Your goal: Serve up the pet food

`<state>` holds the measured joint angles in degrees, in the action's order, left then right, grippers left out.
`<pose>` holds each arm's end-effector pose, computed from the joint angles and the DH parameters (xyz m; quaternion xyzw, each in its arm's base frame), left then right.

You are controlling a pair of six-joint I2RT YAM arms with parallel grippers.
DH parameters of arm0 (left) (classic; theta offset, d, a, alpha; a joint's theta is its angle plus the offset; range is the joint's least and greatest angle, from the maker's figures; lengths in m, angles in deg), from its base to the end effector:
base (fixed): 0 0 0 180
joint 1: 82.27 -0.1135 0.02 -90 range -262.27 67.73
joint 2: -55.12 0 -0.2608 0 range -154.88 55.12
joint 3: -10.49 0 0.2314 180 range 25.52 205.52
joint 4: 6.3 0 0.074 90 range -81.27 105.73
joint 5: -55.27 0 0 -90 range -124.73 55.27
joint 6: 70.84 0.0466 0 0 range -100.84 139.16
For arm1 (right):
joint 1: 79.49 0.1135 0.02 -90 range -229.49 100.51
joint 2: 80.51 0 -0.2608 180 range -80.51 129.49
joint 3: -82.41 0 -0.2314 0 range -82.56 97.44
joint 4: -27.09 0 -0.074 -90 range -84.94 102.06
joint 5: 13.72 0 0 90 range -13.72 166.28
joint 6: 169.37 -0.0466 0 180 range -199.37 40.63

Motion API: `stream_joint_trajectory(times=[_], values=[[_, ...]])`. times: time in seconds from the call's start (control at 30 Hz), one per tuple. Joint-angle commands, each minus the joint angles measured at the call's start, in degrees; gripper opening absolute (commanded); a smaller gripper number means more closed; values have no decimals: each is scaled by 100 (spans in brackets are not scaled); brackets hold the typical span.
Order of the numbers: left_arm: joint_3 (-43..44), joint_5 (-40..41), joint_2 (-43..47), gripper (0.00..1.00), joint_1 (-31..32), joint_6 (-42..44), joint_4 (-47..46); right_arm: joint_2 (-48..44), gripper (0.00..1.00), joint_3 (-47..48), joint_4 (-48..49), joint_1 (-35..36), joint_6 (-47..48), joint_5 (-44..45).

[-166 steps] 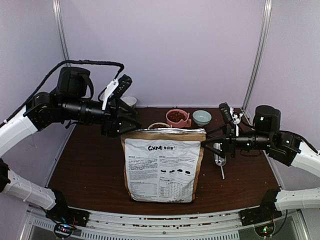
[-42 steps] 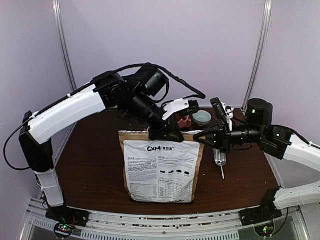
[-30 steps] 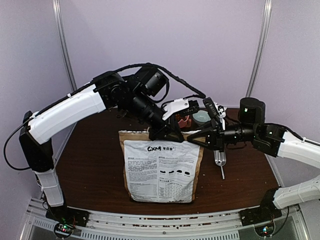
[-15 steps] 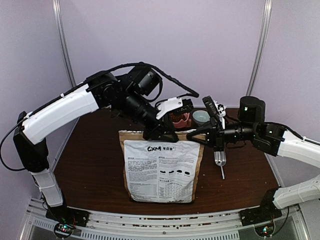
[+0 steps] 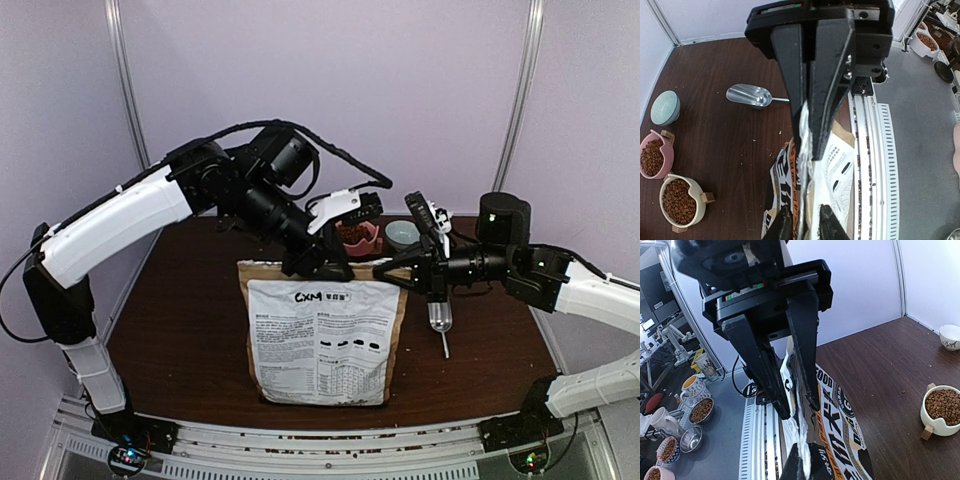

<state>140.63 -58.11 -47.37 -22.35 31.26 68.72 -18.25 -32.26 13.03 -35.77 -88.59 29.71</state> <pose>0.1647 -0.3212 0.3896 0.5959 0.6947 -0.3168 0.2489 0.1456 0.1860 0.3365 -0.4503 0.6023 0.5335 0.3871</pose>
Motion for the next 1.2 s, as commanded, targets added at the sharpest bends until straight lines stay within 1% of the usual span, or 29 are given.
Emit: stream_joint_trajectory(times=[0.0, 0.13, 0.2, 0.3, 0.33, 0.37, 0.53, 0.57, 0.6, 0.67, 0.7, 0.73, 0.77, 0.83, 0.87, 1.03, 1.07, 1.1, 1.13, 1.17], values=[[346, -283, -251, 24, -25, -10, -171, -109, 0, 169, 236, 14, -53, -45], [548, -335, -427, 23, 23, 16, -174, -122, 0, 150, 256, 14, -59, -40], [582, -356, -490, 22, 54, 30, -163, -120, 0, 140, 263, 13, -65, -31], [568, -369, -538, 10, 64, 62, -118, -122, 0, 147, 269, 14, -59, -23], [561, -365, -543, 4, 64, 75, -85, -120, 0, 146, 265, 16, -55, -19], [554, -373, -538, 0, 64, 100, -53, -122, 0, 144, 273, 18, -54, -13], [470, -152, -398, 0, 57, 135, -36, -130, 0, 151, 240, 18, -8, 24], [463, -63, -356, 2, 55, 135, -25, -143, 0, 147, 230, 18, -3, 28], [452, -6, -311, 9, 45, 135, -22, -152, 0, 145, 216, 18, 5, 41], [396, 52, -232, 18, 0, 135, -13, -169, 0, 141, 194, 18, 13, 58], [364, 64, -201, 20, -18, 131, -13, -171, 0, 146, 173, 14, 23, 57], [324, 88, -163, 20, -34, 141, -11, -173, 0, 146, 167, 11, 31, 67], [287, 106, -139, 16, -41, 150, -8, -171, 0, 146, 159, 14, 38, 71], [238, 80, -125, 3, -50, 161, 18, -163, 0, 141, 154, 17, 44, 75], [238, 68, -130, 0, -51, 177, 42, -155, 0, 148, 162, 10, 51, 82], [165, 213, -42, 0, -83, 205, 87, -137, 0, 163, 169, 4, 47, 103], [147, 264, -16, 9, -100, 199, 84, -142, 0, 166, 168, 4, 49, 96], [125, 283, 18, 15, -117, 197, 89, -150, 0, 170, 160, -1, 50, 95], [99, 293, 52, 18, -128, 197, 86, -159, 0, 171, 150, -4, 58, 104], [64, 298, 81, 17, -142, 204, 84, -168, 0, 171, 145, -4, 55, 115]])
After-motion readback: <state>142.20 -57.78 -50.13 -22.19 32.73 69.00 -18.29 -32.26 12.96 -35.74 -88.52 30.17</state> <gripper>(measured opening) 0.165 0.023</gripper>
